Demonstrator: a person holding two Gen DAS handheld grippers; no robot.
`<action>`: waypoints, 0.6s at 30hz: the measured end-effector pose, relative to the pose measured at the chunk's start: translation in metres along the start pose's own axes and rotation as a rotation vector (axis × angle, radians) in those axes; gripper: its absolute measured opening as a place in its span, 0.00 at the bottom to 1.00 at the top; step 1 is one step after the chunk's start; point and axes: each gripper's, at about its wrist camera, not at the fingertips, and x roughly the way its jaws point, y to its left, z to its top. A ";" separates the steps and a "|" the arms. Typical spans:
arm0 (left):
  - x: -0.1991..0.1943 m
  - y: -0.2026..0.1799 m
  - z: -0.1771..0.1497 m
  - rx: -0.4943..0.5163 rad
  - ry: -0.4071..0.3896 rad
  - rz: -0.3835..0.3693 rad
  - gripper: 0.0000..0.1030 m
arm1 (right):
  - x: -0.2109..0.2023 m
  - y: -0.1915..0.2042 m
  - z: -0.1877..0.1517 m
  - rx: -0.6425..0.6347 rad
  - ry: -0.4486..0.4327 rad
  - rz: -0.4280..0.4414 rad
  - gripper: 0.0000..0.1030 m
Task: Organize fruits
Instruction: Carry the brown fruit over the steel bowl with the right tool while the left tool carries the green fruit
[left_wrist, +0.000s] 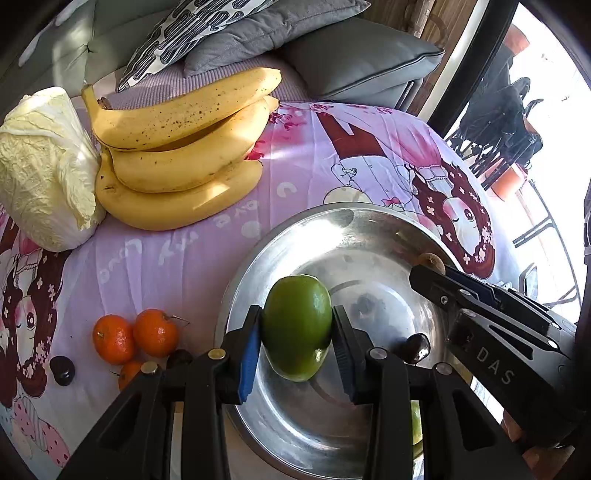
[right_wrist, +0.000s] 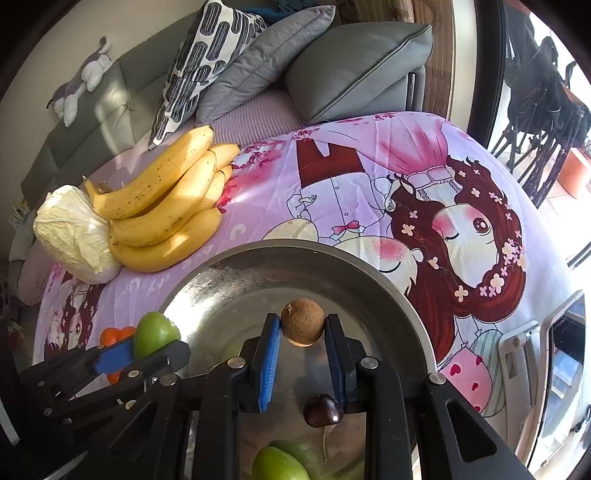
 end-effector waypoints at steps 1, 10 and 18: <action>0.001 -0.001 0.000 0.004 -0.002 0.002 0.37 | 0.002 0.000 0.000 0.001 0.005 -0.003 0.26; 0.017 -0.001 -0.008 0.017 0.040 0.031 0.37 | 0.020 -0.001 -0.004 0.007 0.055 -0.020 0.26; 0.025 -0.002 -0.011 0.021 0.061 0.041 0.37 | 0.027 -0.001 -0.008 0.006 0.079 -0.026 0.26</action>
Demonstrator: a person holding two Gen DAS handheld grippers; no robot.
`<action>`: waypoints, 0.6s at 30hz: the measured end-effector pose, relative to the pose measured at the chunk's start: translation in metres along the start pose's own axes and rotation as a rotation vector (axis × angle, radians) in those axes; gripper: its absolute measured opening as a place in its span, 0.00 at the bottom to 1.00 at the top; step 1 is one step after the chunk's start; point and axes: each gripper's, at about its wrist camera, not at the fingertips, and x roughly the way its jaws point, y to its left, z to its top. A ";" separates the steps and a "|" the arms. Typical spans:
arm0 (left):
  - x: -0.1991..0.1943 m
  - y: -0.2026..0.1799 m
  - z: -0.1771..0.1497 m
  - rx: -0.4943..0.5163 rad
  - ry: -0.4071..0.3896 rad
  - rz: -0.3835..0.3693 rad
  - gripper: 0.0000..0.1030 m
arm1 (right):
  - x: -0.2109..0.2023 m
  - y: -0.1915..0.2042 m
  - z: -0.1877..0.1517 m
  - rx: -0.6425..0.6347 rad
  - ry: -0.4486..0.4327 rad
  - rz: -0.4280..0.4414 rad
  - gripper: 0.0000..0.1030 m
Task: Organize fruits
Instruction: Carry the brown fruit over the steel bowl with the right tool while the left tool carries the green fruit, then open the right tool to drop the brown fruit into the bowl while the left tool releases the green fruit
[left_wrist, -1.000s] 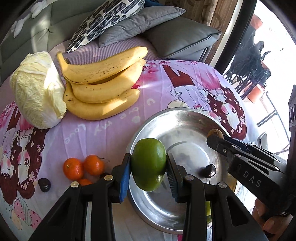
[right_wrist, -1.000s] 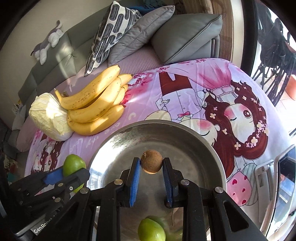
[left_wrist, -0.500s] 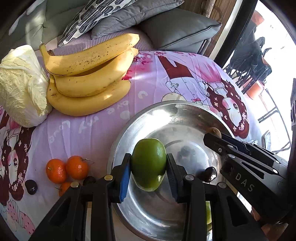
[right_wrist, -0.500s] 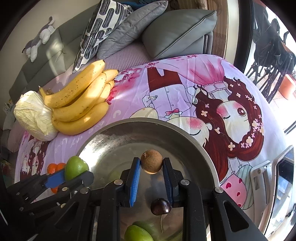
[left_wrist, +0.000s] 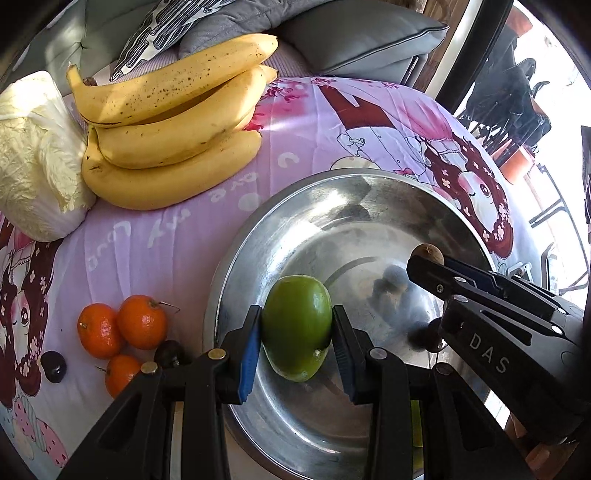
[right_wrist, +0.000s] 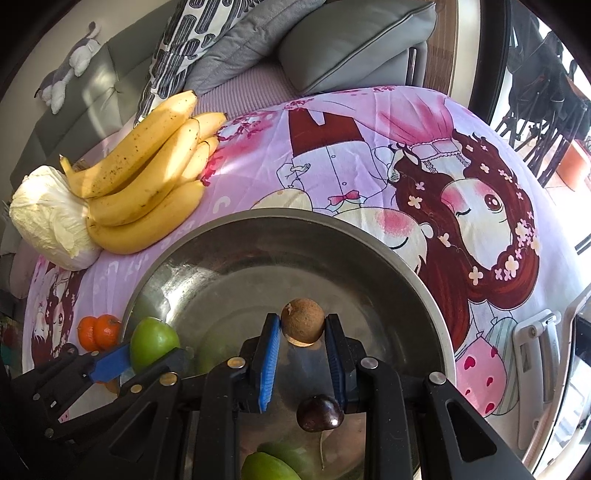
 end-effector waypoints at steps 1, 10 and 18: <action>0.001 0.001 0.000 -0.002 0.005 0.001 0.37 | 0.001 0.000 0.000 -0.001 0.005 -0.002 0.26; 0.006 0.000 -0.002 -0.004 0.023 0.007 0.37 | 0.008 0.000 -0.001 -0.006 0.029 -0.014 0.26; 0.008 0.002 -0.002 -0.013 0.030 0.011 0.37 | 0.008 0.001 -0.001 -0.002 0.031 -0.023 0.26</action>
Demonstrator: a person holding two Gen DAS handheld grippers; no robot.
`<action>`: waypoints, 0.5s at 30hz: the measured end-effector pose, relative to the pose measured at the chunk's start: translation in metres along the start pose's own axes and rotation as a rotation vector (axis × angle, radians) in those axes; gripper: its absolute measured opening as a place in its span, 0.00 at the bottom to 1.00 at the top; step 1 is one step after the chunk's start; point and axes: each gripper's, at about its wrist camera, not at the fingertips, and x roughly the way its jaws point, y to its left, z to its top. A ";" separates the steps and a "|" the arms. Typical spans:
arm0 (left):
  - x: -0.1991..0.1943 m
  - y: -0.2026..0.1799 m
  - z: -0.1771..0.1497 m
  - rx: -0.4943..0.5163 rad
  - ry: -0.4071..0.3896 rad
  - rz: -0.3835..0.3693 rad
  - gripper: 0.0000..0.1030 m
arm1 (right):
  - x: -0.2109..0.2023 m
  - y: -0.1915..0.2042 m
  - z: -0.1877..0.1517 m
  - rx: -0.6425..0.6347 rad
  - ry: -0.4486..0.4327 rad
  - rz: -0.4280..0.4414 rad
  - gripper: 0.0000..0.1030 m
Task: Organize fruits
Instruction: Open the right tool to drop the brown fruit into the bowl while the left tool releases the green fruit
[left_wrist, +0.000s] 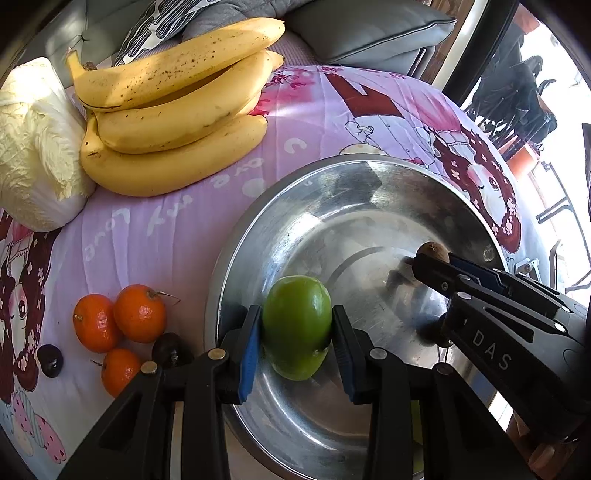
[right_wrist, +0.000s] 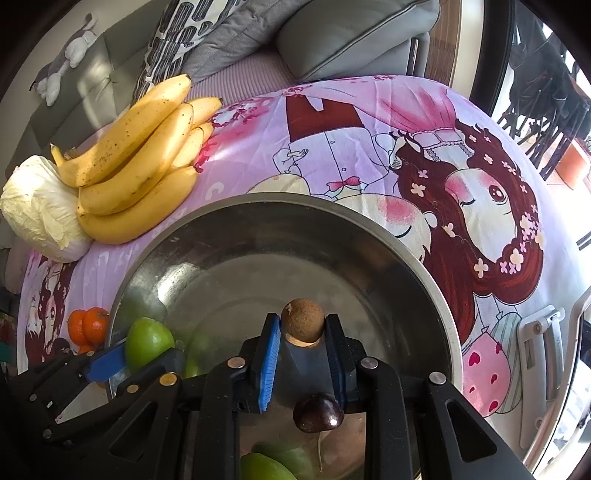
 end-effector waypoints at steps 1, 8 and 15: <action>-0.001 0.000 0.000 -0.001 -0.002 0.001 0.37 | 0.000 0.000 0.000 0.003 0.001 -0.002 0.26; -0.010 0.002 0.000 -0.003 -0.022 -0.006 0.37 | -0.006 -0.001 0.001 0.010 -0.015 0.005 0.28; -0.028 0.011 -0.001 -0.031 -0.054 -0.008 0.38 | -0.020 0.002 0.004 0.000 -0.063 0.019 0.31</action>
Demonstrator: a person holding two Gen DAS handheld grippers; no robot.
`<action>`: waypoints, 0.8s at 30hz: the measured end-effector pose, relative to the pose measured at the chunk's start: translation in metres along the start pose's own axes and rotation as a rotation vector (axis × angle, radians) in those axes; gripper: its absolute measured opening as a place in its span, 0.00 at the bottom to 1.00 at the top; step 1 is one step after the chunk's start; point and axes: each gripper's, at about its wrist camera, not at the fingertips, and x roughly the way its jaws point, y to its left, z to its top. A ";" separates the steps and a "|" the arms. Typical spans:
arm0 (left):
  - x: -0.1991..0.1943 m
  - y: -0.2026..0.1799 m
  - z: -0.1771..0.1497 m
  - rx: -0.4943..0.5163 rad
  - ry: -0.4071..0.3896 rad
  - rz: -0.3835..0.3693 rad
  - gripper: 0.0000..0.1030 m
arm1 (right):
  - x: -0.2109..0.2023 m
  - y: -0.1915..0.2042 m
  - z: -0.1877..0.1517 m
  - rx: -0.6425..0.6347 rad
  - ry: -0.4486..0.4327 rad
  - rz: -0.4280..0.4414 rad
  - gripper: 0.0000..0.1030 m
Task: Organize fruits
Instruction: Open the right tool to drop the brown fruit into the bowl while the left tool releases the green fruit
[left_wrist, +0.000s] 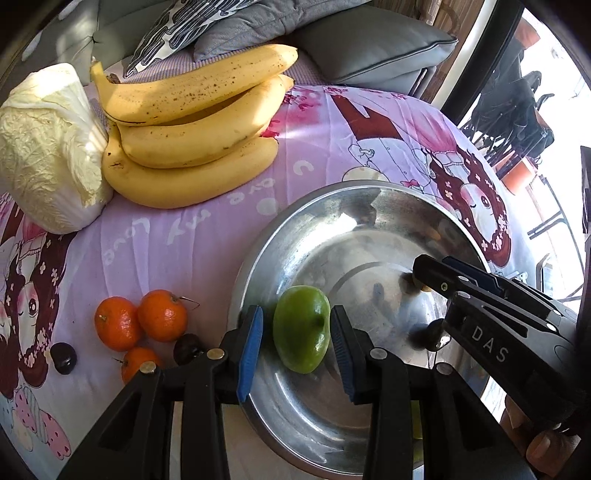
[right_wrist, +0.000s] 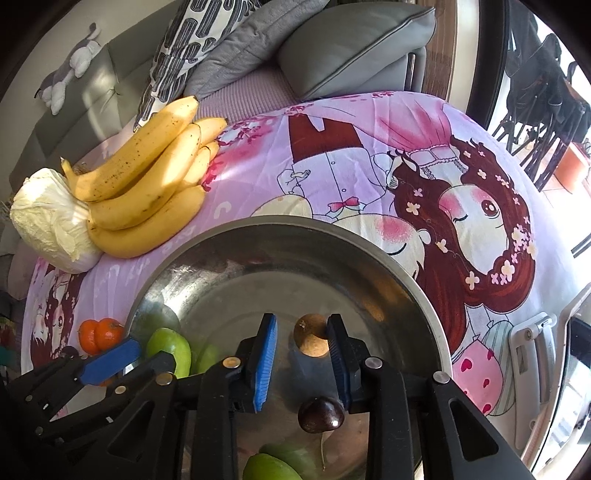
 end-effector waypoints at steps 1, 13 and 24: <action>-0.003 0.003 0.000 -0.008 -0.006 0.001 0.38 | -0.001 0.000 0.000 -0.001 -0.004 0.001 0.31; -0.020 0.061 -0.009 -0.200 -0.025 0.051 0.38 | -0.005 0.006 -0.006 -0.023 0.017 -0.018 0.30; -0.017 0.084 -0.017 -0.277 -0.004 0.081 0.39 | -0.008 0.021 -0.015 -0.064 0.026 -0.023 0.30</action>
